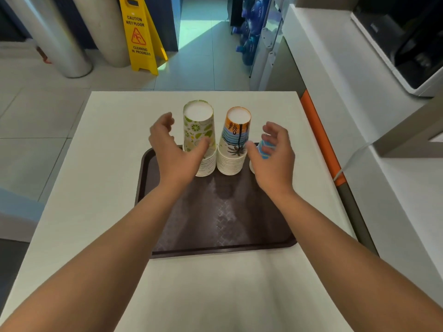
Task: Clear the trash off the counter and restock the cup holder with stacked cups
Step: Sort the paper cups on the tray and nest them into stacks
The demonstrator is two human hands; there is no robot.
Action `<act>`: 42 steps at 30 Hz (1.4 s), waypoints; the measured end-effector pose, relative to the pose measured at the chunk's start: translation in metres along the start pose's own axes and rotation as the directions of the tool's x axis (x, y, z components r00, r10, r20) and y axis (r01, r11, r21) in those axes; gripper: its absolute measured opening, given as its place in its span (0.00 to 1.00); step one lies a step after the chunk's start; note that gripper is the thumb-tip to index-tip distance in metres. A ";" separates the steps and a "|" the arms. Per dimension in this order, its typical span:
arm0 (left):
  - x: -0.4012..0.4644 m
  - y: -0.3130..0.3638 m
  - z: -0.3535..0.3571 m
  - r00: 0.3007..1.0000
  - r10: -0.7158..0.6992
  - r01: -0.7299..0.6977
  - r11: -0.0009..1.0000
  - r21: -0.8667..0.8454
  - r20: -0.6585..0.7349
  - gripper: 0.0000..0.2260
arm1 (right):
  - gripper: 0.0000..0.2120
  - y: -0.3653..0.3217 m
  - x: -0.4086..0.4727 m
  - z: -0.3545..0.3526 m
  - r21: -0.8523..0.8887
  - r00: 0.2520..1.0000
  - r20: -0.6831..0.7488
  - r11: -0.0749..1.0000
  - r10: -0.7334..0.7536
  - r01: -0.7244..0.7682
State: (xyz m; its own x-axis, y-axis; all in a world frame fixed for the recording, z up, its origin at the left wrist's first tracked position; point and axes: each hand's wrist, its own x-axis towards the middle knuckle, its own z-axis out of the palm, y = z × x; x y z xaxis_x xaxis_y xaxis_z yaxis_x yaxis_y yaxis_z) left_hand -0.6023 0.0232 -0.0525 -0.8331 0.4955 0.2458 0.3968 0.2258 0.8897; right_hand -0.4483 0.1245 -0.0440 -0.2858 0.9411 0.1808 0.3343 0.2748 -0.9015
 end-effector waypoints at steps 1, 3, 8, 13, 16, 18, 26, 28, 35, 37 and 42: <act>-0.008 0.008 0.000 0.996 0.067 -0.067 0.998 -0.002 -0.066 0.35 | 0.24 0.001 -0.002 -0.007 0.017 0.998 -0.059 1.000 -0.013 0.014; -0.021 0.023 0.003 0.973 0.198 -0.201 0.980 -0.008 -0.120 0.30 | 0.22 0.005 0.000 -0.018 0.020 0.989 -0.144 0.999 -0.027 0.031; -0.039 0.042 0.041 0.927 0.367 -0.365 0.930 -0.036 0.074 0.32 | 0.31 0.026 0.020 -0.029 -0.057 0.993 -0.114 0.998 0.004 -0.011; -0.032 0.044 0.077 0.961 0.176 -0.175 0.984 -0.023 0.211 0.43 | 0.40 0.045 0.042 -0.029 -0.124 0.991 0.118 0.991 0.058 -0.043; -0.023 0.043 0.089 0.975 0.122 -0.124 0.992 0.000 0.185 0.44 | 0.42 0.056 0.052 -0.027 -0.108 0.975 0.200 0.991 0.097 -0.077; -0.018 0.039 0.095 0.980 0.109 -0.111 0.994 0.004 0.169 0.43 | 0.39 0.064 0.056 -0.023 -0.082 0.969 0.217 0.992 0.114 -0.099; -0.017 0.017 0.110 0.964 0.047 -0.014 0.992 -0.127 0.262 0.31 | 0.33 0.089 0.058 -0.022 -0.038 0.957 0.283 0.998 0.065 -0.056; -0.016 0.012 0.113 0.957 0.031 -0.004 0.995 -0.095 0.287 0.31 | 0.33 0.094 0.061 -0.024 -0.035 0.947 0.317 0.999 0.046 -0.037; -0.010 -0.001 0.121 0.955 0.056 -0.056 0.998 -0.008 0.291 0.30 | 0.35 0.105 0.069 -0.028 -0.050 0.923 0.384 0.999 0.005 0.016; -0.009 -0.004 0.123 0.952 0.067 -0.071 0.997 0.002 0.297 0.32 | 0.35 0.108 0.069 -0.027 -0.046 0.923 0.384 0.999 -0.006 0.026; -0.007 -0.006 0.124 0.953 0.084 -0.093 0.996 0.016 0.291 0.34 | 0.34 0.111 0.068 -0.026 -0.033 0.934 0.357 0.999 -0.016 0.030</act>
State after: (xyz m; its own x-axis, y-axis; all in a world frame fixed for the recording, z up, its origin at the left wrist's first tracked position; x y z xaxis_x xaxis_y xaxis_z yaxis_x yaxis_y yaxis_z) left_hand -0.5510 0.1225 -0.1071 -0.6486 0.7351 0.1974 0.4784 0.1920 0.8569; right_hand -0.4073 0.2241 -0.1217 -0.5932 0.8039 0.0426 0.3555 0.3090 -0.8821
